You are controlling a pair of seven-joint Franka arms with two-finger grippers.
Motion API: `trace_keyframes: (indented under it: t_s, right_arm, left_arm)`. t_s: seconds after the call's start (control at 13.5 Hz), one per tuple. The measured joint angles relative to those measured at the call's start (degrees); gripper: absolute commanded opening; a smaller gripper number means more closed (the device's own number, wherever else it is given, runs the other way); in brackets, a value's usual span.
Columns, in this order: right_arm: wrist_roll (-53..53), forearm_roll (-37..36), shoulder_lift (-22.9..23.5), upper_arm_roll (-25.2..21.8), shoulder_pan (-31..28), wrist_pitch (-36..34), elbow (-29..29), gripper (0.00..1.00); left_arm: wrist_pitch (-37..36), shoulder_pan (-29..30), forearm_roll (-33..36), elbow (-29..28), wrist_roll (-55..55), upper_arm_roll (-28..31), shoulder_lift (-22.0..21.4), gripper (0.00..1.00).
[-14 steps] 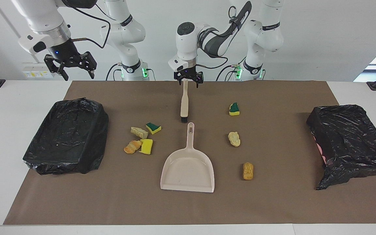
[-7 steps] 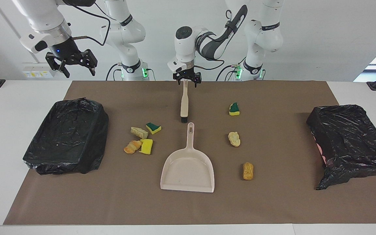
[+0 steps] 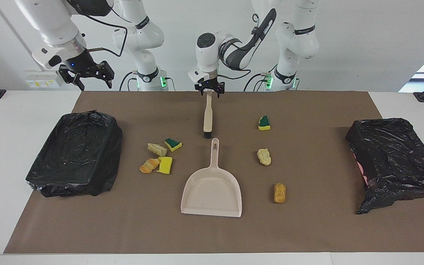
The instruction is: Sweep and dump trash in bin
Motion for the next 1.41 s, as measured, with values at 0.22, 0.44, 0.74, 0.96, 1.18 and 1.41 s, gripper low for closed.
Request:
trace_keyframes:
  t_s: [0.22, 0.44, 0.74, 0.96, 1.18, 1.41]
  right_arm:
    - [0.27, 0.00, -0.15, 0.09, 0.03, 0.10, -0.23, 1.00]
    - [1.46, 0.00, -0.21, 0.17, 0.13, 0.32, -0.25, 1.00]
    - [6.36, -0.24, 0.03, 0.40, 2.70, 2.15, 0.44, 1.00]
    - [9.13, -0.36, 2.32, 0.49, 5.48, 2.63, 3.08, 1.00]
    - [14.02, -0.37, 7.20, 0.60, 9.07, 2.63, 6.47, 1.00]
    - [19.06, -0.14, 12.79, 0.82, 11.65, 2.68, 11.19, 1.00]
  left_arm:
    - [-0.01, 0.00, -0.50, -0.03, 0.00, 0.10, 0.14, 0.00]
    - [-0.30, -0.02, -0.58, 0.01, -0.09, 0.29, 0.04, 0.00]
    - [-8.18, 1.36, -0.63, 0.34, -0.86, 1.61, -3.44, 0.00]
    - [-17.97, 5.09, -0.59, 0.37, -4.66, 1.98, -7.31, 0.00]
    - [-26.77, 8.98, -0.32, 0.31, -10.93, 2.14, -10.04, 0.00]
    - [-30.70, 10.94, -0.18, -0.34, -19.24, 2.12, -11.37, 0.00]
